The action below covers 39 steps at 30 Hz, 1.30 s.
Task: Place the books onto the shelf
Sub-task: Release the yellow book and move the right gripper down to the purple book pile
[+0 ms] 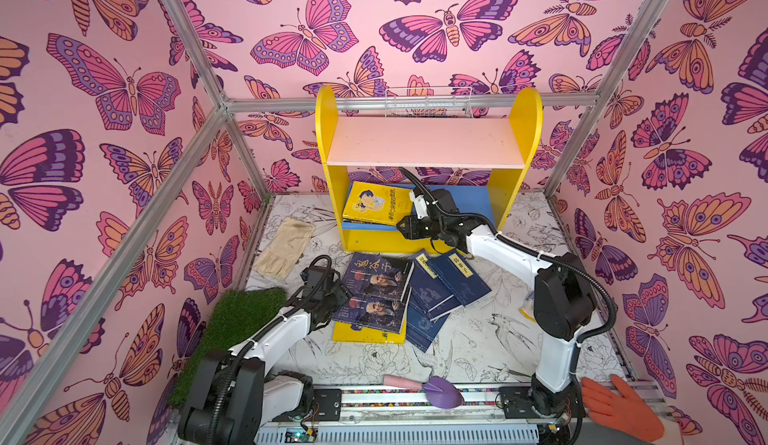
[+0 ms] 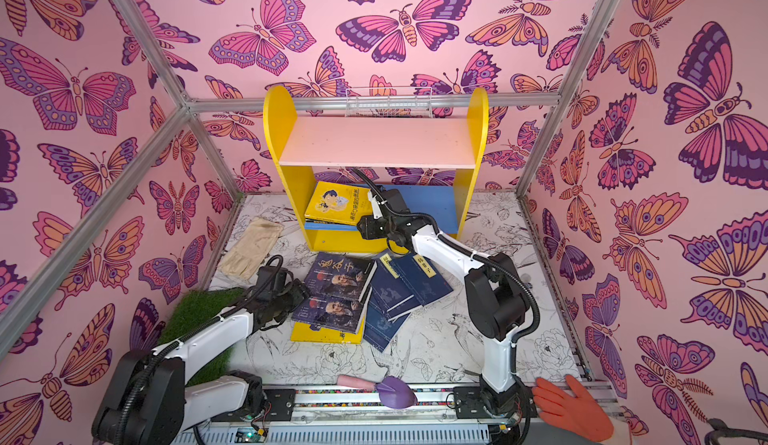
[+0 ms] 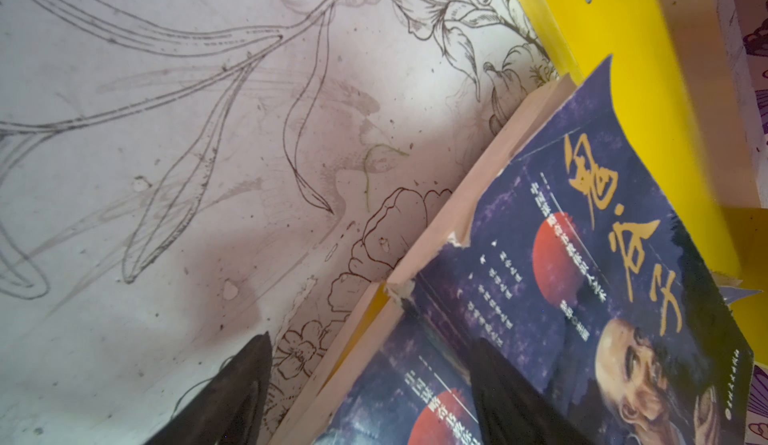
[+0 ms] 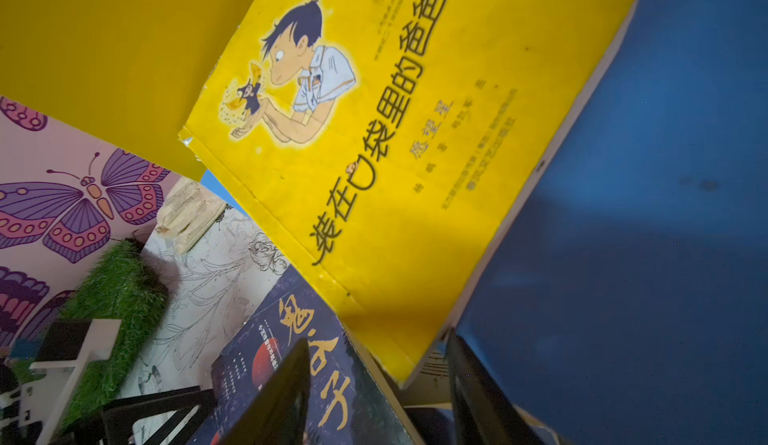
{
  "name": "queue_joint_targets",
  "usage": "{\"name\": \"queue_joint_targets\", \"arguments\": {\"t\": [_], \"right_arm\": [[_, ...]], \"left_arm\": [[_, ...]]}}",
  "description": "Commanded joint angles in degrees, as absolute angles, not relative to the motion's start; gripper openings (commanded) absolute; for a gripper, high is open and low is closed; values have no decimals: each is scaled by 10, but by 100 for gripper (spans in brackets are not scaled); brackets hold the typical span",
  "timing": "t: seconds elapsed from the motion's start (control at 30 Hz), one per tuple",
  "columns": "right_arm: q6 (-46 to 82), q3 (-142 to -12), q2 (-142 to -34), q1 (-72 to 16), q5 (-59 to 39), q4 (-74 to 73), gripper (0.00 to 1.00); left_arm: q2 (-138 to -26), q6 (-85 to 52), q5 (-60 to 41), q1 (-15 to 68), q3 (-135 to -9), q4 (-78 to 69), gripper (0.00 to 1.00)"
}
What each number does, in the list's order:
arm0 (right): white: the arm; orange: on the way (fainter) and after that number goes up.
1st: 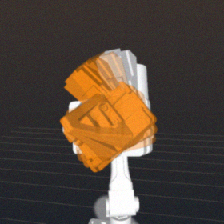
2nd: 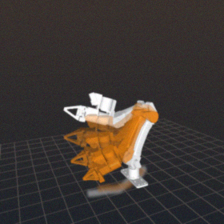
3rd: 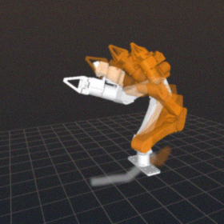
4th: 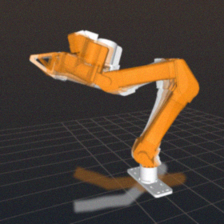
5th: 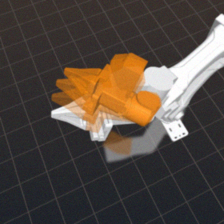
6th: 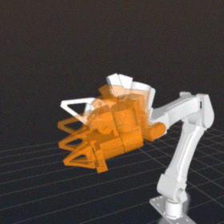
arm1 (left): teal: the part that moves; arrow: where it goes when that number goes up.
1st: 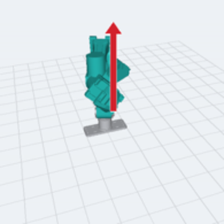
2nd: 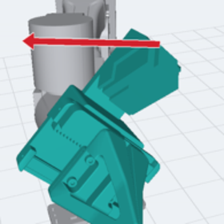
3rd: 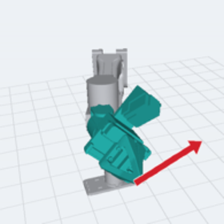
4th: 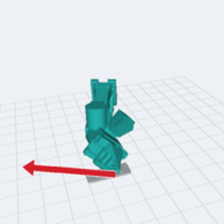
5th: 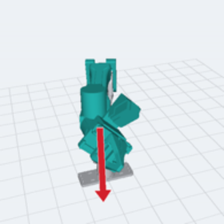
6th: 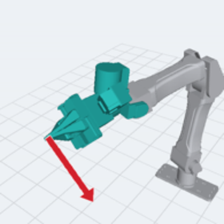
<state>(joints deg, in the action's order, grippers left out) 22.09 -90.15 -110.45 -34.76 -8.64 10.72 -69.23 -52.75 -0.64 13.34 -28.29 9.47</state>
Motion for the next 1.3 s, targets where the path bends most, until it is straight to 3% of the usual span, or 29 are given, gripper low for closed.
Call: {"name": "queue_joint_targets", "arguments": {"t": [0.0, 0.63, 0.73, 0.93, 1.27], "right_arm": [[176, -938, -1133, -348, -68, 154, 48], [134, -958, -1155, -345, -65, 174, 23], [134, -950, -1147, -345, -69, 167, 28], [138, -846, -1051, -346, -58, 103, 50], [154, -655, -932, -390, -150, 127, 54]], "left_arm": [[-694, -515, -13, 131, -293, 120, 77], [-693, -510, -16, 130, -296, 124, 76], [-688, -506, -16, 131, -296, 124, 76], [-673, -479, -14, 130, -306, 124, 76], [-698, -432, -35, 110, -353, 100, 78]]}}
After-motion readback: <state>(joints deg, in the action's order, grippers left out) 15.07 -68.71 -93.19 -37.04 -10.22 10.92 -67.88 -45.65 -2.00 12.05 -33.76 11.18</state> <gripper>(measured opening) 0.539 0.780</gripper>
